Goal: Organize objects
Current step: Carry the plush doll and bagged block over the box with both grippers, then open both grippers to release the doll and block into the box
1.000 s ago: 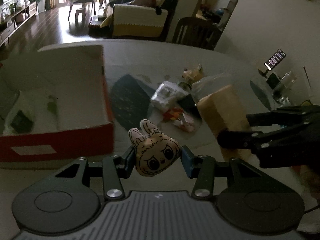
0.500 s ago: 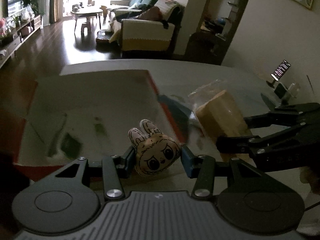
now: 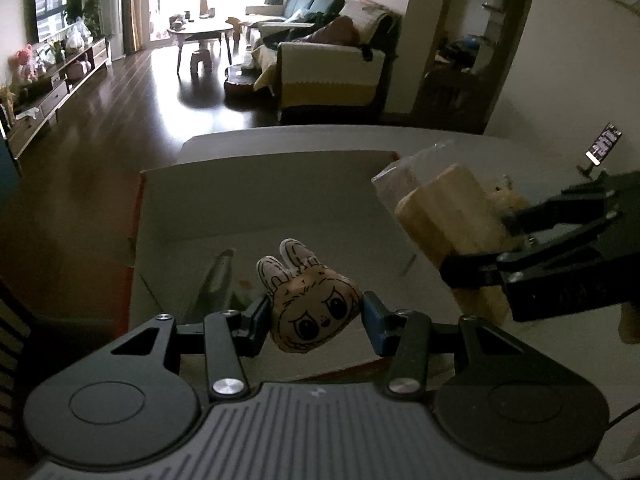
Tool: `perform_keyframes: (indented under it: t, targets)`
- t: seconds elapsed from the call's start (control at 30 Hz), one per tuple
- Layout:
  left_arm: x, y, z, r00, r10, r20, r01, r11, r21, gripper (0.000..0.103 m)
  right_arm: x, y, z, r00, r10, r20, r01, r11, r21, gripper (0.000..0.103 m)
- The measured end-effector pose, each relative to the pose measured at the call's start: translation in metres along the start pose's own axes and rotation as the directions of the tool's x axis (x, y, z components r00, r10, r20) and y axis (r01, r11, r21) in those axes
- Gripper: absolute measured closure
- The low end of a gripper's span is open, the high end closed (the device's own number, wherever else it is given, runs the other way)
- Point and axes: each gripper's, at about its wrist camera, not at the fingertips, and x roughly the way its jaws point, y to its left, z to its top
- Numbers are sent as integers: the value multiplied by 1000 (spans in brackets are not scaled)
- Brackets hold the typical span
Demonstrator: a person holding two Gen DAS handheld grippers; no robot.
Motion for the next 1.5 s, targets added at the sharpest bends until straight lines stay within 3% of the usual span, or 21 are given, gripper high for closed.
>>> perform_keyframes:
  t: [0.33, 0.5, 0.77, 1.07, 1.2, 1.5]
  targets:
    - [43, 19, 5, 996, 24, -89, -22, 999, 27, 56, 58, 16, 25, 998, -28, -64, 27, 999, -25, 33]
    - [57, 20, 7, 992, 30, -125, -25, 999, 39, 56, 76, 27, 24, 996, -44, -84, 38, 997, -73, 33]
    - [81, 20, 7, 978, 38, -206, -19, 996, 92, 55, 98, 26, 17, 988, -18, -153, 12, 999, -38, 32]
    - [92, 19, 5, 967, 25, -254, -2, 996, 93, 54, 90, 21, 16, 992, 2, -123, -5, 1000, -20, 33]
    - [96, 18, 9, 967, 26, -253, -5, 997, 83, 36, 82, 15, 15, 994, 18, -110, -19, 1000, -7, 32]
    - [93, 19, 6, 971, 28, -239, -15, 998, 59, 36, 53, 6, 9, 995, 71, -67, -71, 997, -1, 32]
